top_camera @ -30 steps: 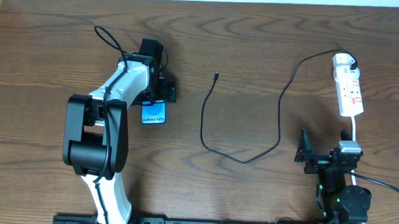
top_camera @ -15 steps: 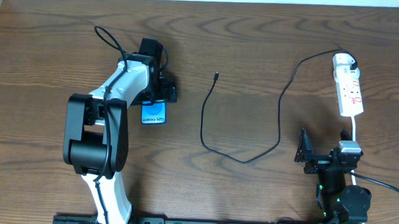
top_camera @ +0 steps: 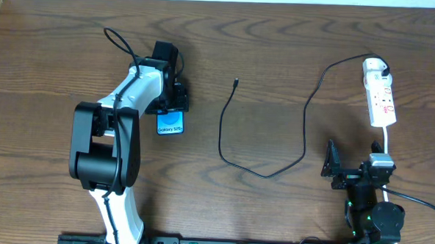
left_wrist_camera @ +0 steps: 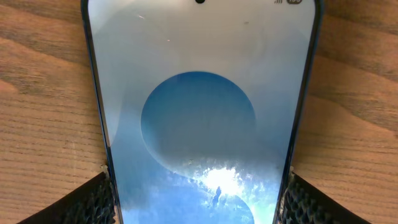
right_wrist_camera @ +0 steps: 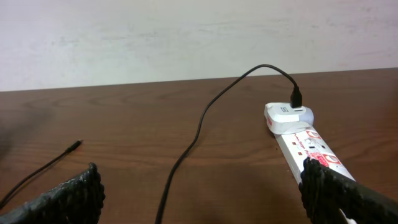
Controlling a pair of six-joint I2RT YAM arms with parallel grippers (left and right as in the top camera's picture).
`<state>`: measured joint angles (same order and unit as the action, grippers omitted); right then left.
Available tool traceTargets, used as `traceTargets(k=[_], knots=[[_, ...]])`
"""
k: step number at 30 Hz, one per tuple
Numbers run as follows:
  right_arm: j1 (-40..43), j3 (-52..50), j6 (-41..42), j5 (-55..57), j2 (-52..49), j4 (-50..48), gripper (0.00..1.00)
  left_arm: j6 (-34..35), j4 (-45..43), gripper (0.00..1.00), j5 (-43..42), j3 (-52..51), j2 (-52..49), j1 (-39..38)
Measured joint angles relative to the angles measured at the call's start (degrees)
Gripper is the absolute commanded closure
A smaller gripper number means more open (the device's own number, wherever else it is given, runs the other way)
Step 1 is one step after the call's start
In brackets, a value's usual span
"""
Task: Plug charger to phone and switch on socket
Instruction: 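Carry the phone rightward with the left gripper toward the table center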
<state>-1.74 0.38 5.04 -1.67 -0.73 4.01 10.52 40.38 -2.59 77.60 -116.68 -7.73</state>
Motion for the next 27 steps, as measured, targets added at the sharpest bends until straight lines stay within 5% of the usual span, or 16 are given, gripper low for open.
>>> traceTargets(k=[27], knots=[[0.0, 0.0, 0.0, 0.0, 0.0, 0.0, 0.01, 0.02, 6.1, 0.3, -6.84, 2.71, 3.76, 0.0]])
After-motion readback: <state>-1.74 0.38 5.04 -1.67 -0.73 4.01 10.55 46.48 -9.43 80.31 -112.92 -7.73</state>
